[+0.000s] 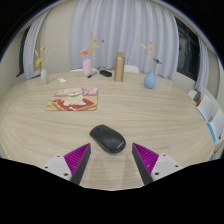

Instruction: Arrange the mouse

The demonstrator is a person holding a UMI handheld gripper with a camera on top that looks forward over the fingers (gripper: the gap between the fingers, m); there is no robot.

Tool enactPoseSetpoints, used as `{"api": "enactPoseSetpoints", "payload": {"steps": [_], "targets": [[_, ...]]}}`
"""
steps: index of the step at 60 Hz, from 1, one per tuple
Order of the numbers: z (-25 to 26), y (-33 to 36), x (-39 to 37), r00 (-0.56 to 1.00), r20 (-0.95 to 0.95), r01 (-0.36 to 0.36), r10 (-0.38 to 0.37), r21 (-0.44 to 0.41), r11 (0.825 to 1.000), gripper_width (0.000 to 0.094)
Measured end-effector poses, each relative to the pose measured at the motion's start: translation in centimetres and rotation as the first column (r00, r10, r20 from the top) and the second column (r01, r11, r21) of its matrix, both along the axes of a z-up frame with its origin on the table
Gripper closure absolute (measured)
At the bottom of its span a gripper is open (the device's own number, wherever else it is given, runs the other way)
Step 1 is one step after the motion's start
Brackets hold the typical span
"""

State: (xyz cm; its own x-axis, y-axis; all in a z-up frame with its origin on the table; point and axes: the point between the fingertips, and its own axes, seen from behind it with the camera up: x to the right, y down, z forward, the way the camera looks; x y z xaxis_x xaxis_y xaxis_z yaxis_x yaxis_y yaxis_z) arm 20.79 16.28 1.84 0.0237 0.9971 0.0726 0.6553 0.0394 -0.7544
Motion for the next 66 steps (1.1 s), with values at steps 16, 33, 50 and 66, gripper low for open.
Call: {"api": "enactPoseSetpoints", "payload": {"steps": [16, 33, 50, 66], "targets": [[-2.6, 1.2, -6.3, 0.999, 0.027, 0.039, -0.039, 0.003, 0.999, 0.0080], [-2.9, 2.8, -9.8, 0.995, 0.030, 0.098, -0.098, -0.007, 0.995, 0.0079], [-2.9, 1.4, -9.8, 0.997, 0.045, 0.057, -0.059, 0.034, 0.998, 0.0543], [6.5, -5.2, -16.5, 0.999, -0.035, 0.027, -0.030, -0.084, 0.996, 0.0567]]}}
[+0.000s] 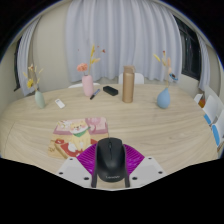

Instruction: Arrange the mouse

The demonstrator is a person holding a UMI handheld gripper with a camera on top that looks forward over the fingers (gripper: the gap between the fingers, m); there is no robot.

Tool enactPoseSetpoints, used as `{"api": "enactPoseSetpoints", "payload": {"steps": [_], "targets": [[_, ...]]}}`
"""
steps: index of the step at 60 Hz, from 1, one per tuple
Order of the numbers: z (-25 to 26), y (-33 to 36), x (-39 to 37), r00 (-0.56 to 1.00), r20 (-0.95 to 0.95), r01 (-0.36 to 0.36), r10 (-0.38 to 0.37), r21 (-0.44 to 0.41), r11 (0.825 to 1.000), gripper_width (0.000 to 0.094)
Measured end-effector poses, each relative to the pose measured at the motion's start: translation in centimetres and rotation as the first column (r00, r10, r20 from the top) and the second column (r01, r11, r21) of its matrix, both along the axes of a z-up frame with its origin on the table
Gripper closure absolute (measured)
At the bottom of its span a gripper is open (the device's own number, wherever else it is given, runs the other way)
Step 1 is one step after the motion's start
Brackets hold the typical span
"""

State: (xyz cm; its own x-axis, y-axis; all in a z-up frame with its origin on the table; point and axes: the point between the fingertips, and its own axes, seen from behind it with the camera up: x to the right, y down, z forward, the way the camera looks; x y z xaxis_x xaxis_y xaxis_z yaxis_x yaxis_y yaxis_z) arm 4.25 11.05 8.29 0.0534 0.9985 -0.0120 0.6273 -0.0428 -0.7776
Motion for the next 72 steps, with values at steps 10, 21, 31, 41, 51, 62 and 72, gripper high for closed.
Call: {"api": "enactPoseSetpoints", "payload": {"steps": [10, 21, 31, 41, 51, 62, 72], "targets": [[3.6, -6.8, -8.3, 0.996, -0.079, -0.037, 0.035, -0.025, 0.999, 0.0567], [-3.1, -13.0, -12.9, 0.995, -0.013, -0.096, 0.096, -0.001, 0.995, 0.0569], [-8.9, -13.2, -12.9, 0.993, 0.079, -0.092, 0.089, 0.039, 0.995, 0.0570], [-9.5, -13.1, -12.7, 0.994, 0.072, -0.087, 0.085, 0.037, 0.995, 0.0448], [-7.0, -12.6, -10.6, 0.993, 0.081, -0.092, 0.092, 0.000, 0.996, 0.0100], [-0.5, -8.5, -3.2, 0.995, 0.052, -0.089, 0.089, -0.017, 0.996, 0.0081], [2.7, -3.1, 6.1, 0.995, 0.076, -0.061, 0.061, -0.003, 0.998, 0.0078]]}}
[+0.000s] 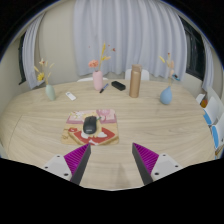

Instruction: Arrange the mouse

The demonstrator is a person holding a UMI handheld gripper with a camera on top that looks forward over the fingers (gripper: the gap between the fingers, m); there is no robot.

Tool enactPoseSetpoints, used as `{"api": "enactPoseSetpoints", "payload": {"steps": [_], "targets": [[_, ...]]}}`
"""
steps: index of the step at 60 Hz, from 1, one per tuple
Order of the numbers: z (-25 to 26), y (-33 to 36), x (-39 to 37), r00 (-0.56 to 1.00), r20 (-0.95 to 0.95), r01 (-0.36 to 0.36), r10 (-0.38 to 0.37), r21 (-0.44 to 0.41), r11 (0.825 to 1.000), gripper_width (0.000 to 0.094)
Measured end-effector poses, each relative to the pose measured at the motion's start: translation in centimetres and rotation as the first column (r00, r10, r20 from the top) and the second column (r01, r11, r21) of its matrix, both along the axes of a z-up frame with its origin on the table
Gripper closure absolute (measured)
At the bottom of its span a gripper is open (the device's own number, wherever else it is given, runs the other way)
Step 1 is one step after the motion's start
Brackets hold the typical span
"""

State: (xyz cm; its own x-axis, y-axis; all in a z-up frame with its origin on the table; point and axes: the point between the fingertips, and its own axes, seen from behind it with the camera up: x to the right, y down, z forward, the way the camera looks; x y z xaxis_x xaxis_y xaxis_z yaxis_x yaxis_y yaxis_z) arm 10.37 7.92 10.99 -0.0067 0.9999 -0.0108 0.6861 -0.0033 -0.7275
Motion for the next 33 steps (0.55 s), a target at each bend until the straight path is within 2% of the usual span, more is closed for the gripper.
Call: {"api": "enactPoseSetpoints", "payload": {"steps": [14, 33], "targets": [[0.7, 6.2, 10.4, 0.999, 0.023, 0.029, -0.030, 0.036, 0.999, 0.0075], [1.3, 11.1, 16.2, 0.999, 0.006, 0.047, -0.047, 0.073, 0.996, 0.0077]]}}
